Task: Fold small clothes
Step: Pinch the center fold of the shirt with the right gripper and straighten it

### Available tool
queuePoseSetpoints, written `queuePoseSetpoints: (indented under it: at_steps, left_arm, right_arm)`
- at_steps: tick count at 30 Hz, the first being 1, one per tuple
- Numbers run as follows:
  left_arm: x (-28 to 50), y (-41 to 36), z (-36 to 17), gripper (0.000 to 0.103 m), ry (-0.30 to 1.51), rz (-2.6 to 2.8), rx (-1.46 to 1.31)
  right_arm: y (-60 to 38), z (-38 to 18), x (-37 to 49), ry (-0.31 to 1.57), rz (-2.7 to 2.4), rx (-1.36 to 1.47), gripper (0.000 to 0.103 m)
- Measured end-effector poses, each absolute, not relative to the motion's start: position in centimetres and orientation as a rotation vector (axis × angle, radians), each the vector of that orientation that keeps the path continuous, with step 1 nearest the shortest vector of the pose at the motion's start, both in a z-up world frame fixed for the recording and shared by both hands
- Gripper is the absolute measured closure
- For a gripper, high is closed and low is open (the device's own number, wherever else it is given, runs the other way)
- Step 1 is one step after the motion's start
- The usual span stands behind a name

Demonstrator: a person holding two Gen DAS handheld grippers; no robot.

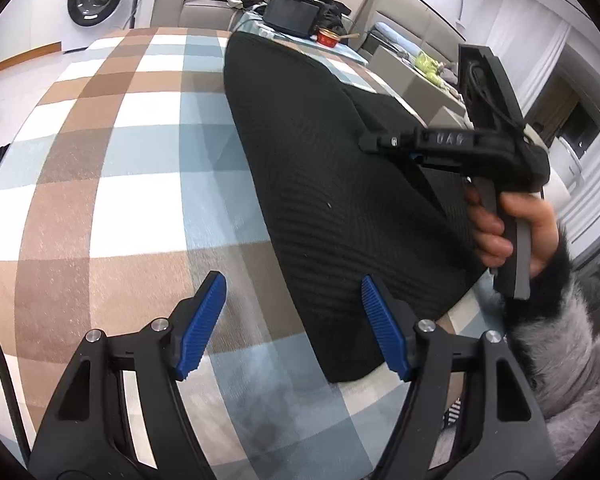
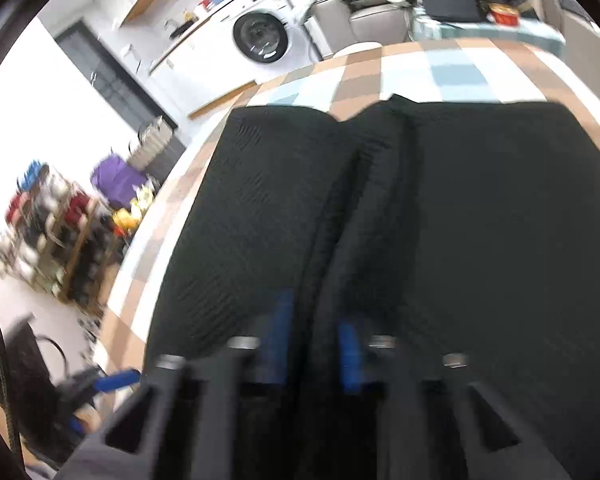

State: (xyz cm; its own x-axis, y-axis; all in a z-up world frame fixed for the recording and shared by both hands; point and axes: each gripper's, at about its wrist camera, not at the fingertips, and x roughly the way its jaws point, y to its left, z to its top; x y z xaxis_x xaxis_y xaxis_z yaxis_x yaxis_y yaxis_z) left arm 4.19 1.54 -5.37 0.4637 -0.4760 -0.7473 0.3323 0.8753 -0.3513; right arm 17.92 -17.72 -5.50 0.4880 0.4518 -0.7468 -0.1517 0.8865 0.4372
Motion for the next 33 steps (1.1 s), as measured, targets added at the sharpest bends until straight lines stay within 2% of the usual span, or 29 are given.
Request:
queuePoseSetpoints:
  at_steps: [5, 7, 10, 12, 16, 21, 23, 24, 25, 26, 28, 33]
  left_arm:
    - [5.0, 2.2, -4.5, 0.035, 0.941, -0.47, -0.186]
    - [5.5, 2.3, -4.5, 0.035, 0.939, -0.462, -0.2]
    - [6.5, 1.9, -4.9, 0.035, 0.949, -0.457, -0.207]
    - [7.3, 1.3, -5.3, 0.035, 0.959, -0.448, -0.211]
    - [8.2, 0.4, -6.1, 0.035, 0.978, -0.435, -0.212]
    - [9.5, -0.6, -6.5, 0.035, 0.977, -0.441, -0.219]
    - [10.0, -1.4, -6.5, 0.035, 0.97, -0.446, -0.193]
    - [10.2, -1.7, -6.4, 0.035, 0.968, -0.446, -0.179]
    - [10.3, -1.9, -6.3, 0.035, 0.966, -0.447, -0.171]
    - [10.2, -2.1, -6.1, 0.035, 0.966, -0.451, -0.169]
    - [10.2, -2.3, -5.8, 0.035, 0.962, -0.457, -0.171]
    - [10.5, -2.0, -5.2, 0.035, 0.948, -0.446, -0.186]
  right_arm:
    - [-17.8, -0.4, 14.3, 0.848, 0.388, 0.253, 0.093]
    - [-18.7, -0.2, 14.0, 0.859, 0.343, 0.247, 0.093]
    - [-19.8, -2.9, 15.1, 0.961, 0.273, 0.259, 0.09]
    - [-21.2, -5.2, 15.6, 1.04, 0.259, 0.328, 0.08]
    - [-22.4, -5.6, 14.1, 1.025, 0.308, 0.446, 0.06]
    - [-22.5, -5.9, 11.9, 1.006, 0.383, 0.449, 0.059]
    - [-22.0, -5.9, 11.8, 0.991, 0.383, 0.417, 0.061]
    - [-21.8, -5.8, 11.6, 0.987, 0.388, 0.404, 0.068]
    - [-21.3, -5.6, 11.7, 0.985, 0.393, 0.378, 0.082]
    - [-21.0, -5.4, 11.7, 0.978, 0.392, 0.355, 0.09]
    - [-20.6, -4.4, 12.0, 0.956, 0.395, 0.307, 0.093]
    - [-22.2, -0.4, 10.3, 0.865, 0.345, 0.234, 0.094]
